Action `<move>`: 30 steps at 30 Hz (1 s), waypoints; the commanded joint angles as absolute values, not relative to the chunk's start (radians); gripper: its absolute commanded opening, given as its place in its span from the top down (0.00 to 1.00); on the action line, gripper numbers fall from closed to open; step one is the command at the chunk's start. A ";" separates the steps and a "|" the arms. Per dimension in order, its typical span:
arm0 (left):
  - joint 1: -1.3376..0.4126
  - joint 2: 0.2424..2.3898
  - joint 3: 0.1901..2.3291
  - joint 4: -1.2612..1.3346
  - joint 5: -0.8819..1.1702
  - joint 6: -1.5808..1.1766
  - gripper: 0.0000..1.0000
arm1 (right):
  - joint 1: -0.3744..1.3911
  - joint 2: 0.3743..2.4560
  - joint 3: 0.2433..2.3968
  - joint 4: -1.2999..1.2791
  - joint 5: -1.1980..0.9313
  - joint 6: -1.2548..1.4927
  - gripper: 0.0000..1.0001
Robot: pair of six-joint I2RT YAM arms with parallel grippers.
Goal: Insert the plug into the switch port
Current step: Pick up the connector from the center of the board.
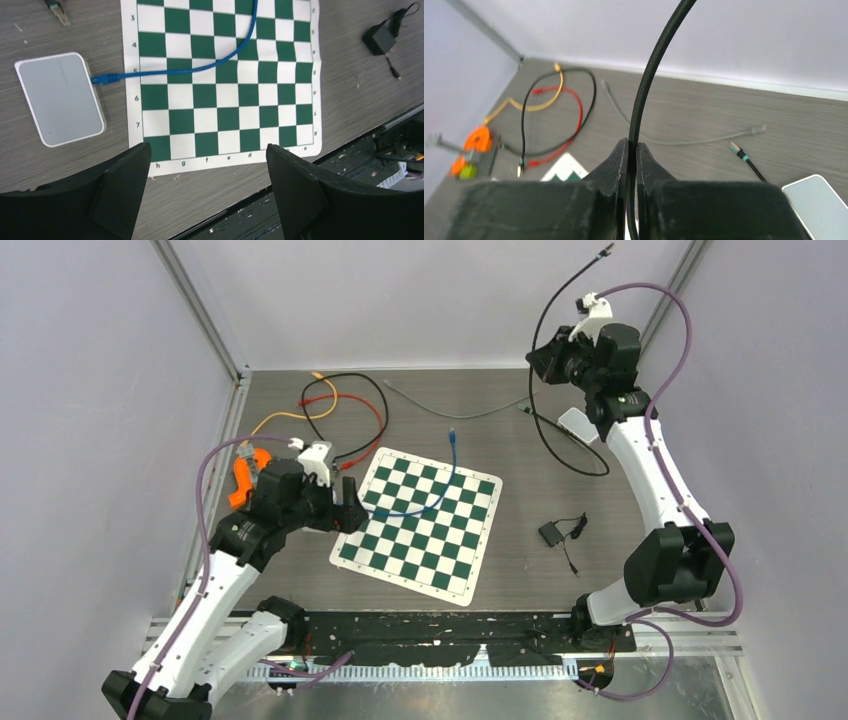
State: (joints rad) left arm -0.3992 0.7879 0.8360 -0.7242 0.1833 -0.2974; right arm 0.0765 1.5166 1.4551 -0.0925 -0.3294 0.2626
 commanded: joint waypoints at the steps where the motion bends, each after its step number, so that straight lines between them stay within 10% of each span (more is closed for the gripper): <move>1: -0.403 0.813 0.959 -0.678 0.198 -0.351 0.13 | 0.077 1.447 1.455 -0.321 -0.537 -0.076 0.95; 30: -0.388 1.294 1.593 -0.496 0.672 -0.366 0.08 | 0.363 1.045 1.071 -0.649 -0.746 -0.891 0.95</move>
